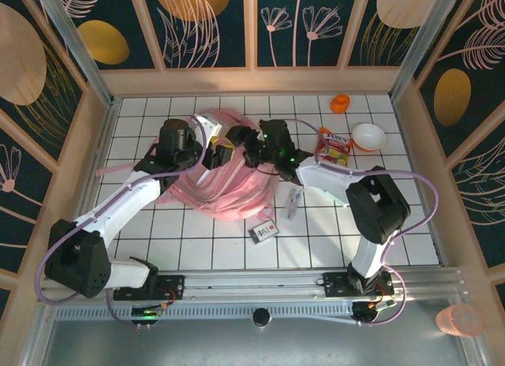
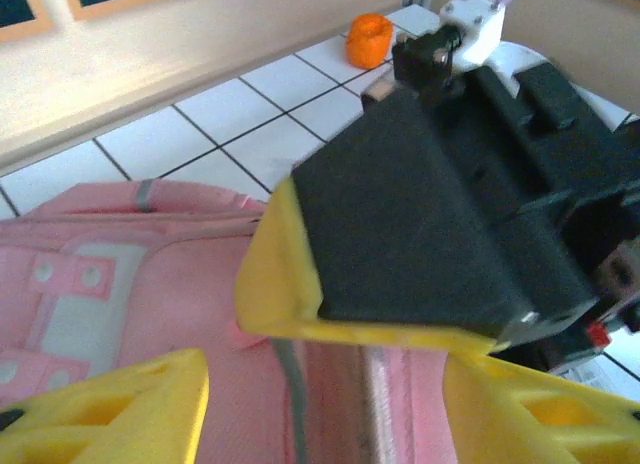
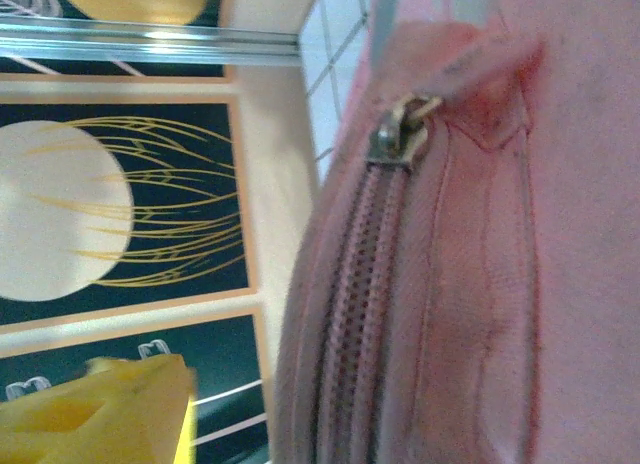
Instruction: Pack the student bag
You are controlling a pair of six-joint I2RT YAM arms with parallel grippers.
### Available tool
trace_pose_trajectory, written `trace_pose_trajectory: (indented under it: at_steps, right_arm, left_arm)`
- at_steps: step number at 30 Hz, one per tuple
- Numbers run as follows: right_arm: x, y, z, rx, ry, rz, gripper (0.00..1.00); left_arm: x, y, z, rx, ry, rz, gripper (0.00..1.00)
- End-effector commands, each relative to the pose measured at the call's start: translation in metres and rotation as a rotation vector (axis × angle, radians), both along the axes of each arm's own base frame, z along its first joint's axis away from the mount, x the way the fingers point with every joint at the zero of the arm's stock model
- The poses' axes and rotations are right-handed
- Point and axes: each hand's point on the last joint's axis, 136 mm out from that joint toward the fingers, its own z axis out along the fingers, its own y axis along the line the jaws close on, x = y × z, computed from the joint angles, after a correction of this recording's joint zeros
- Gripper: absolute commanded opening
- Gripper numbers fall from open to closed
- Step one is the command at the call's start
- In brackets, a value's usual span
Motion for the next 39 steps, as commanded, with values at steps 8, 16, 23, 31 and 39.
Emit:
trace_pose_trajectory:
  at_steps: [8,16,23,31,39]
  right_arm:
    - [0.007,0.007,-0.027,-0.137,0.024,-0.045,0.40]
    - [0.019,0.000,0.056,0.003,-0.162,-0.072,0.03]
    - [0.037,-0.006,0.144,0.111,-0.334,-0.059,0.00]
    - [0.042,-0.007,0.170,0.127,-0.374,-0.050,0.00]
    - [0.042,-0.006,0.195,0.150,-0.414,-0.041,0.00]
  left_arm:
    - [-0.015,0.067,0.005,-0.069,0.058,0.368,0.70]
    - [-0.047,0.068,-0.009,-0.035,0.040,0.277,0.70]
    - [-0.074,0.060,-0.021,-0.025,0.053,0.163,0.69]
    - [-0.090,0.054,-0.043,-0.022,0.109,0.097,0.69]
    - [-0.082,0.062,-0.075,0.035,0.106,0.136,0.67]
